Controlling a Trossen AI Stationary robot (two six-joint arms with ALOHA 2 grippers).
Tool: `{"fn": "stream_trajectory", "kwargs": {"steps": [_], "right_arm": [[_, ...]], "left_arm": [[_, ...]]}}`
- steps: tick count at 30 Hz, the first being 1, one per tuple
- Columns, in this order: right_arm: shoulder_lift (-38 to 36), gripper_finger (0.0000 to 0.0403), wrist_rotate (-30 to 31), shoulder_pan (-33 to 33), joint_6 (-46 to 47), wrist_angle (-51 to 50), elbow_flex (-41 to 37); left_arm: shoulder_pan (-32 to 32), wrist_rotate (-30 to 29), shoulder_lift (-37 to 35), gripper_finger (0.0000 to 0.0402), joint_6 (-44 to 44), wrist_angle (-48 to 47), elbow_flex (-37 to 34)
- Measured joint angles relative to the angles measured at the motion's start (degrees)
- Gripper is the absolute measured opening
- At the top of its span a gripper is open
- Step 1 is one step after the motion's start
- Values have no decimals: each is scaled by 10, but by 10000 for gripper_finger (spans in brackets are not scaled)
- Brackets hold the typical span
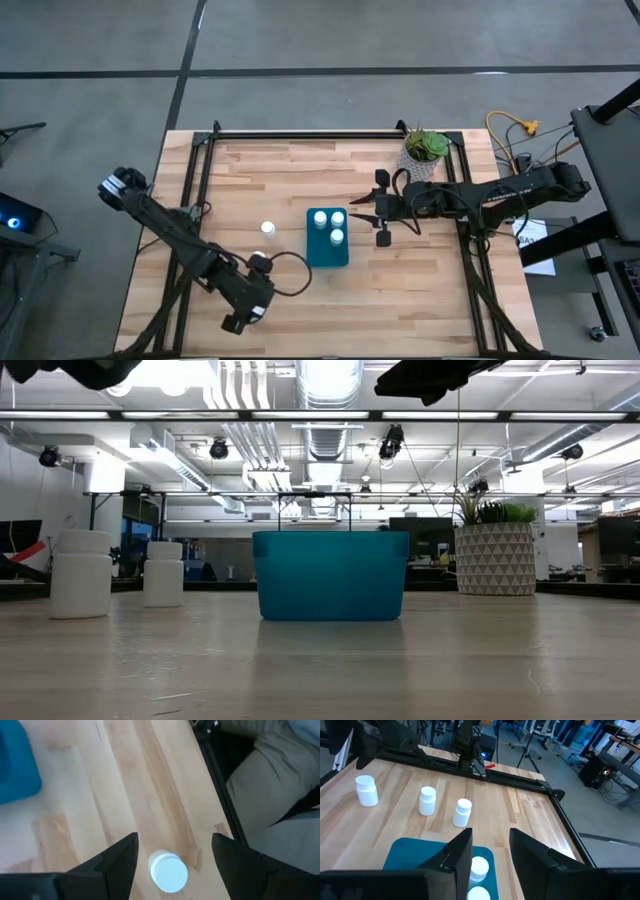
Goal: Pick and place pill bottles into a basket
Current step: Put the medicine bottle in the blue bin
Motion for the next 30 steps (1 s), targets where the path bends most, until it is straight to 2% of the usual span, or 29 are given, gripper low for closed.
{"fn": "stream_trajectory", "kwargs": {"steps": [16, 23, 30], "right_arm": [[0, 114, -1, 0, 4, -1, 0], [0, 116, -1, 0, 7, -1, 0], [0, 110, -1, 0, 7, -1, 0]], "left_arm": [[-27, 20, 43, 248, -60, -3, 0], [-30, 20, 60, 248, -90, -50, 0], [-31, 16, 78, 248, -99, -50, 0]]}}
